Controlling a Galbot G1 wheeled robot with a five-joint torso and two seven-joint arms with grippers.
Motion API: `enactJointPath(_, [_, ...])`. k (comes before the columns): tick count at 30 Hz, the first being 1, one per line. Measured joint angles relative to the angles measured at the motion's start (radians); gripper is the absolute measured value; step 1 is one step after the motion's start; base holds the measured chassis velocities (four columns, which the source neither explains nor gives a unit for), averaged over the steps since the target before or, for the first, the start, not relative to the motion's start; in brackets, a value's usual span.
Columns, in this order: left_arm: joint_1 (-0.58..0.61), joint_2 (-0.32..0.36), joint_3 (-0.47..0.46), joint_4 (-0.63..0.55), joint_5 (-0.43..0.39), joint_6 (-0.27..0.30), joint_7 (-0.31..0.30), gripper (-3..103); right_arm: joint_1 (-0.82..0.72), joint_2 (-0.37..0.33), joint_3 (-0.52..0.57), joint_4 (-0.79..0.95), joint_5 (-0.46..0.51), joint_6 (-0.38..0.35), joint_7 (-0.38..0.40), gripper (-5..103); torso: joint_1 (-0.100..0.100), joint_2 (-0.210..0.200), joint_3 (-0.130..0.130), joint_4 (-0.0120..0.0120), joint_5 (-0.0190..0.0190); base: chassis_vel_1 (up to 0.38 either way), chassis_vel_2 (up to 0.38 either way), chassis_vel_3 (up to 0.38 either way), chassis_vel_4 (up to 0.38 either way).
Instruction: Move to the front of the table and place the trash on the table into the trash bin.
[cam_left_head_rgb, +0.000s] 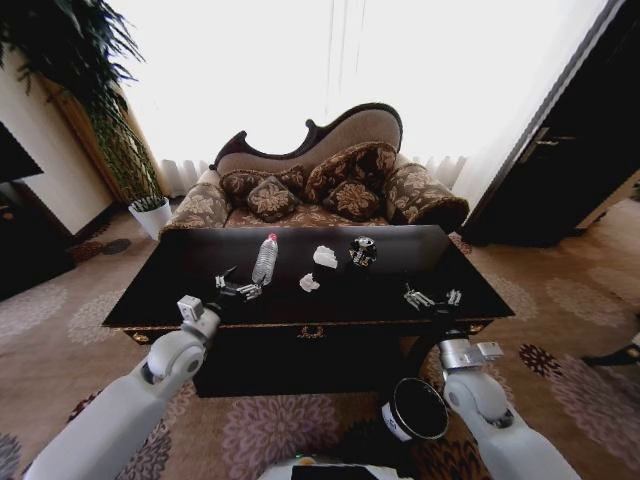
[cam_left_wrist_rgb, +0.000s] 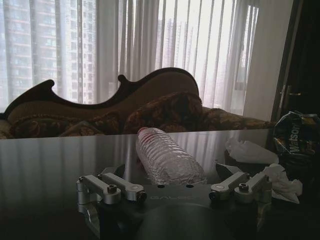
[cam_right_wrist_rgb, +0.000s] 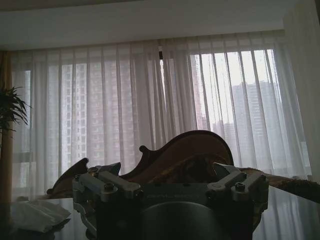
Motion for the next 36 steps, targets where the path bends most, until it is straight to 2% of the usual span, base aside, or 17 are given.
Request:
enactJointPath(14, [-0.034, -0.039, 0.039, 0.057, 0.040, -0.023, 0.033, 101, -0.006, -0.006, 0.015, 0.000, 0.016, 0.002, -0.012, 100, 0.000, 0.000, 0.000, 0.0001, -0.0001, 0.000, 0.000, 0.000, 0.000])
enactJointPath(16, [-0.041, -0.042, 0.045, 0.069, 0.048, -0.029, 0.037, 93, -0.007, -0.008, 0.017, 0.002, 0.020, 0.002, -0.013, 100, 0.000, 0.000, 0.000, 0.0000, -0.0001, 0.000, 0.000, 0.000, 0.000])
enactJointPath(18, [-0.044, -0.045, 0.047, 0.076, 0.053, -0.034, 0.041, 93, -0.007, -0.008, 0.018, 0.003, 0.022, 0.002, -0.012, 100, 0.000, 0.000, 0.000, 0.0000, -0.0001, 0.000, 0.000, 0.000, 0.000])
enactJointPath(21, [-0.048, -0.069, 0.049, 0.099, 0.081, -0.059, 0.056, 77, -0.010, -0.007, 0.018, 0.004, 0.024, 0.002, -0.012, 100, 0.000, 0.000, 0.000, 0.0000, -0.0001, 0.000, 0.000, 0.000, 0.000])
enactJointPath(22, [-0.048, -0.069, 0.049, 0.099, 0.081, -0.059, 0.056, 77, -0.010, -0.007, 0.018, 0.004, 0.024, 0.002, -0.012, 100, 0.000, 0.000, 0.000, 0.0000, -0.0001, 0.000, 0.000, 0.000, 0.000])
enactJointPath(25, [-0.032, -0.079, 0.039, 0.099, 0.092, -0.066, 0.061, 61, -0.013, -0.004, 0.018, 0.012, 0.023, 0.002, -0.012, 100, 0.000, 0.000, 0.000, -0.0001, 0.0000, 0.000, 0.000, 0.000, 0.000])
enactJointPath(27, [-0.027, -0.079, 0.036, 0.097, 0.095, -0.067, 0.062, 61, -0.013, -0.004, 0.018, 0.014, 0.023, 0.002, -0.012, 100, 0.000, 0.000, 0.000, -0.0001, 0.0000, 0.000, 0.000, 0.000, 0.000])
enactJointPath(31, [0.000, -0.074, 0.014, 0.083, 0.100, -0.070, 0.064, 45, -0.014, -0.004, 0.017, 0.018, 0.022, 0.002, -0.011, 100, 0.000, 0.000, 0.000, 0.0000, -0.0001, 0.000, 0.000, 0.000, 0.000])
enactJointPath(33, [0.004, -0.073, 0.010, 0.080, 0.100, -0.070, 0.064, 45, -0.014, -0.004, 0.017, 0.018, 0.021, 0.002, -0.011, 100, 0.000, 0.000, 0.000, 0.0000, -0.0001, 0.000, 0.000, 0.000, 0.000])
enactJointPath(36, [0.025, -0.067, -0.013, 0.065, 0.100, -0.069, 0.064, 40, -0.015, -0.002, 0.015, 0.018, 0.018, 0.002, -0.011, 100, 0.000, 0.000, 0.000, 0.0000, -0.0001, 0.000, 0.000, 0.000, 0.000])
